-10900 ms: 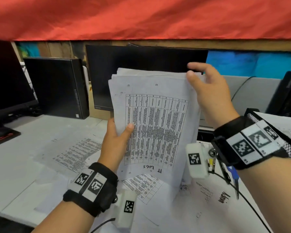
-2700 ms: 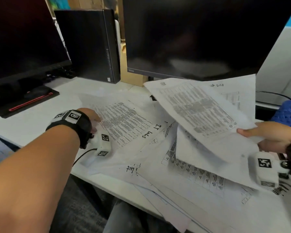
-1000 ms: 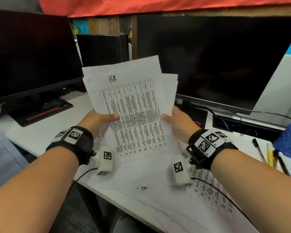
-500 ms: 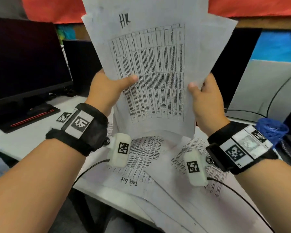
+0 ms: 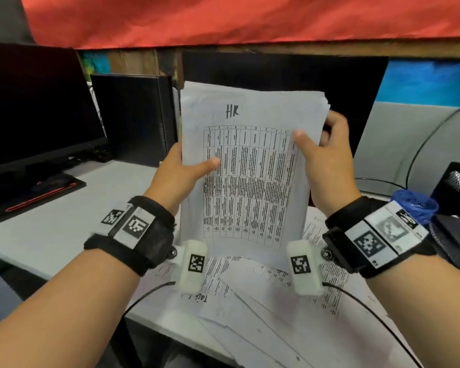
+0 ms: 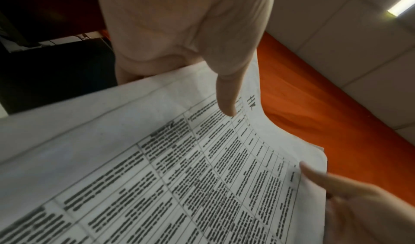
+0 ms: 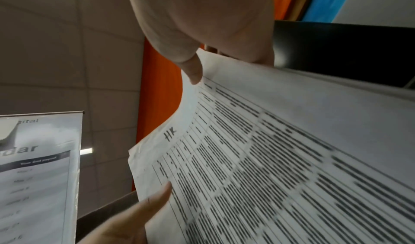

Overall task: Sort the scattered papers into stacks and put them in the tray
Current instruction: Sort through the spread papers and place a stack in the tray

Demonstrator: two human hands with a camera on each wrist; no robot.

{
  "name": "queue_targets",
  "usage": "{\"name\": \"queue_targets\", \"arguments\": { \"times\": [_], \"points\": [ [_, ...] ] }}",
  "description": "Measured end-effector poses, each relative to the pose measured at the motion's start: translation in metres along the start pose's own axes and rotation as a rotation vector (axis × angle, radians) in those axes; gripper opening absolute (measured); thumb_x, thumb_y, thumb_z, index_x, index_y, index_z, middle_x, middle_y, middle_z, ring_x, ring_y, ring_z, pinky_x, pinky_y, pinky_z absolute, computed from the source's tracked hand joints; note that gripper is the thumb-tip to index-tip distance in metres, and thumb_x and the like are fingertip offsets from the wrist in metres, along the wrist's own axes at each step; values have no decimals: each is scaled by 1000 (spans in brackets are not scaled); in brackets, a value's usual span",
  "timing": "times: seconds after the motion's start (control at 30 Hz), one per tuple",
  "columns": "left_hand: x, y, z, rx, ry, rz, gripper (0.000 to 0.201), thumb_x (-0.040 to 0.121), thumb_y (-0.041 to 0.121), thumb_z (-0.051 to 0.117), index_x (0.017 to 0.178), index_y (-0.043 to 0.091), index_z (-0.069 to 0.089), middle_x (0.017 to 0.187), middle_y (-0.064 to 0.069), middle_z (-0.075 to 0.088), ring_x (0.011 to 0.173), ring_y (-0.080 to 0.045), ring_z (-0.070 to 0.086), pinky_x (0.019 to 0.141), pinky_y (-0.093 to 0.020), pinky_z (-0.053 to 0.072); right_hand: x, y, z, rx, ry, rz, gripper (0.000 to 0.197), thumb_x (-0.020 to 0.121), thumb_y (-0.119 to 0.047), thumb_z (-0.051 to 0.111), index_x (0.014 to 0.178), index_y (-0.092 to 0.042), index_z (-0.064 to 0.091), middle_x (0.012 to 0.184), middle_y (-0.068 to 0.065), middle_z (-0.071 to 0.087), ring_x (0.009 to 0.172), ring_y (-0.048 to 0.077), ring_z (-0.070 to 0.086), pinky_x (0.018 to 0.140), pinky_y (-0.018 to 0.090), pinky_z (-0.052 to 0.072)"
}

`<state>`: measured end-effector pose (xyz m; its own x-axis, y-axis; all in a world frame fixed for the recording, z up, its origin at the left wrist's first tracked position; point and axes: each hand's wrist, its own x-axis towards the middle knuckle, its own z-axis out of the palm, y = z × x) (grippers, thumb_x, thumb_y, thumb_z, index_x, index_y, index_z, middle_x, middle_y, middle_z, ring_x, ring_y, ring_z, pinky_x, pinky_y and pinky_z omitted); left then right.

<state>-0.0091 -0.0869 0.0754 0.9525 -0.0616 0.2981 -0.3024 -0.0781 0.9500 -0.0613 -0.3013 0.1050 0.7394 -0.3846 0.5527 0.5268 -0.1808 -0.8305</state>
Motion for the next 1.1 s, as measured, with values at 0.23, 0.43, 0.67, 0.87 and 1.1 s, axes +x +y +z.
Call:
{"name": "queue_targets", "arguments": {
  "times": [0.23, 0.43, 0.67, 0.87, 1.1],
  "points": [
    [-14, -22, 10, -18, 146, -18, 33, 98, 20, 49, 130, 25, 53, 121, 9, 61, 109, -10, 57, 90, -26, 44, 24, -17, 7, -451, -54, -184, 38, 94, -15, 49, 129, -30, 50, 118, -17, 52, 99, -5, 50, 89, 10, 41],
    [-16, -28, 20, -33, 149, -40, 38, 95, 20, 54, 133, 23, 49, 119, 8, 61, 107, -9, 58, 84, -23, 46, 22, -17, 5, -305, 70, -229, 23, 90, -8, 49, 103, -26, 51, 95, -23, 50, 89, -10, 49, 85, 10, 42],
    [-21, -28, 21, -47, 208, 11, 34, 97, 18, 51, 129, 27, 51, 121, 10, 62, 111, -8, 59, 97, -32, 47, -6, 31, -18, -159, 33, 59, 36, 93, -23, 56, 126, -24, 42, 102, -2, 62, 91, 9, 63, 80, 26, 53],
    [-32, -28, 34, -91, 79, -15, 36, 94, 19, 56, 129, 24, 51, 114, 15, 63, 101, 5, 58, 73, -9, 46, -38, 65, -20, -156, -55, 332, 37, 99, -13, 43, 135, -21, 40, 109, -14, 53, 96, 2, 52, 72, 12, 39],
    [-32, -36, 32, -86, 122, -42, 47, 91, 15, 61, 134, 24, 45, 123, 11, 62, 109, -5, 58, 91, -23, 44, -37, 61, -25, -151, -20, 331, 33, 98, -13, 43, 130, -20, 40, 102, -13, 55, 88, -3, 52, 66, 13, 41]
  ]
}}
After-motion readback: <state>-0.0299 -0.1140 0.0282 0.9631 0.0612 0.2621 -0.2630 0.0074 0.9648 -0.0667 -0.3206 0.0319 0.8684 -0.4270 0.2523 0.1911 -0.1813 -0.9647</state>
